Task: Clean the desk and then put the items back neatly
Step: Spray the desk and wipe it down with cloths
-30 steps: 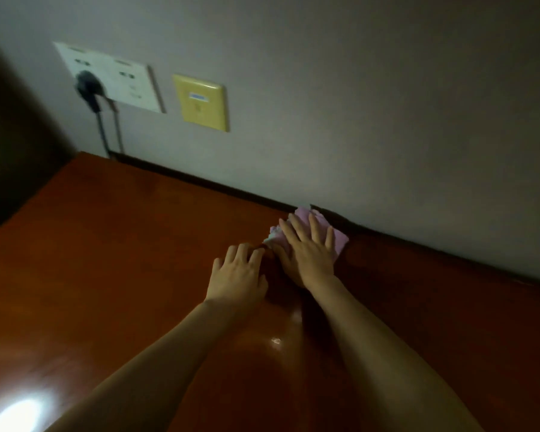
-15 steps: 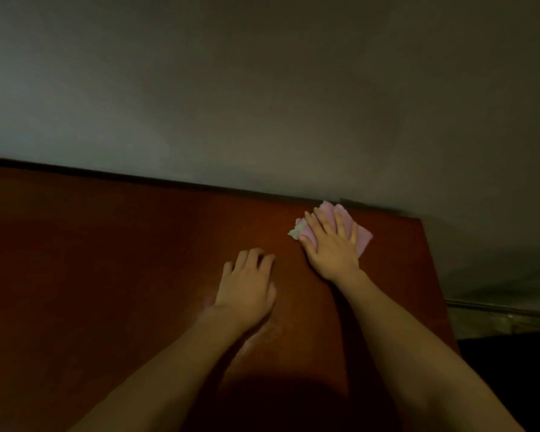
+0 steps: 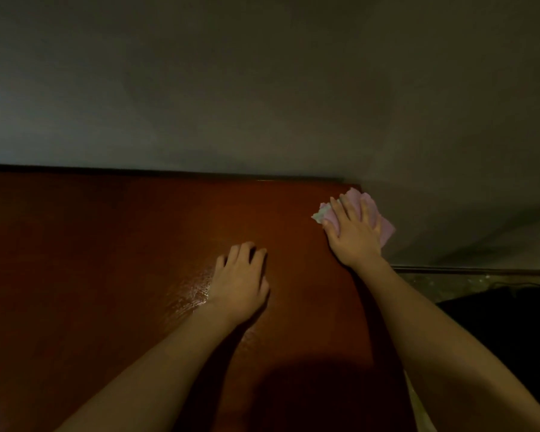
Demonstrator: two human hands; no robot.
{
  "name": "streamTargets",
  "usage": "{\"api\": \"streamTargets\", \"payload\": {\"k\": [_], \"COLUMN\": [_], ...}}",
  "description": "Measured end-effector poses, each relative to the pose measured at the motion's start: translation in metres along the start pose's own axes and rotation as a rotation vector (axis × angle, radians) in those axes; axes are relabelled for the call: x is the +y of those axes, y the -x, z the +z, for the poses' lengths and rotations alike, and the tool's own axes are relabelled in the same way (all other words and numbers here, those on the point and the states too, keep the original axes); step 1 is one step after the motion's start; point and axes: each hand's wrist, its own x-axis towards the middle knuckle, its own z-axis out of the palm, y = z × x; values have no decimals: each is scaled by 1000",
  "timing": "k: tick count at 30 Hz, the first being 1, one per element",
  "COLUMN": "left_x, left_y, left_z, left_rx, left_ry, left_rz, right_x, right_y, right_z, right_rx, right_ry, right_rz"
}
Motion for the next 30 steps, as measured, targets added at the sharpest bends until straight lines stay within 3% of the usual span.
{"api": "streamTargets", "payload": {"k": [7, 12, 19, 30], "left_x": [-15, -68, -201, -483], "left_y": [18, 38, 89, 205], "left_z": [-4, -17, -40, -74], "left_rx": [0, 19, 30, 108], "left_ry": [22, 16, 34, 66], "left_rz": [27, 3, -143, -492], "right_x": [-8, -63, -256, -620], "right_y": [52, 69, 66, 60], "right_z": [12, 20, 53, 118], "right_rx": [-24, -69, -127, -139], "right_ry": [24, 58, 56, 157], "right_rz": [88, 60, -187, -598]}}
